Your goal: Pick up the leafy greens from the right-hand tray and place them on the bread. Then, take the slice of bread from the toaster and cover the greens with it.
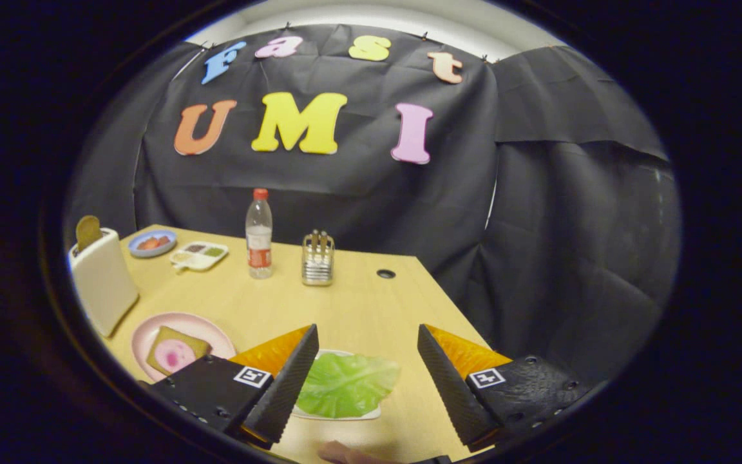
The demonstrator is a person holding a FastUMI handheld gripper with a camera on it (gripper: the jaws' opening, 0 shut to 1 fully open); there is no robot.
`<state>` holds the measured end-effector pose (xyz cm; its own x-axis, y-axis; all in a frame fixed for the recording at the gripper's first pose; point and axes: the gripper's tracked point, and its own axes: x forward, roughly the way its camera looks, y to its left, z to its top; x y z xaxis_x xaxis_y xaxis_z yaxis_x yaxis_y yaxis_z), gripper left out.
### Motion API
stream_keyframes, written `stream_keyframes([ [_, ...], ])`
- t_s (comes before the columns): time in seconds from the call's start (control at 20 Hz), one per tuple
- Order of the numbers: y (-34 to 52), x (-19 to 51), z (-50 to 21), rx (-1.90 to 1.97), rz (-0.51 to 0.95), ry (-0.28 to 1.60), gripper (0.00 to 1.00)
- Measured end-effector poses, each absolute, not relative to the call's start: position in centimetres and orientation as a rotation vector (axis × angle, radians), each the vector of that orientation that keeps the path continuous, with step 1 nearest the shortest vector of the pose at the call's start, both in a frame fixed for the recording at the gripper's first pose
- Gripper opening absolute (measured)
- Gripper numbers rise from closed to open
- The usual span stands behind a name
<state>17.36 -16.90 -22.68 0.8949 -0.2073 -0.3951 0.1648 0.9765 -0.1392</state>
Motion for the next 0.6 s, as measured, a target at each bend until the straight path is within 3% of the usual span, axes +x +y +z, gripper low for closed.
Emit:
stream_keyframes([
  [0.6, -19.8, 19.2, -33.6, -0.062, -0.269, 0.690, 0.96],
])
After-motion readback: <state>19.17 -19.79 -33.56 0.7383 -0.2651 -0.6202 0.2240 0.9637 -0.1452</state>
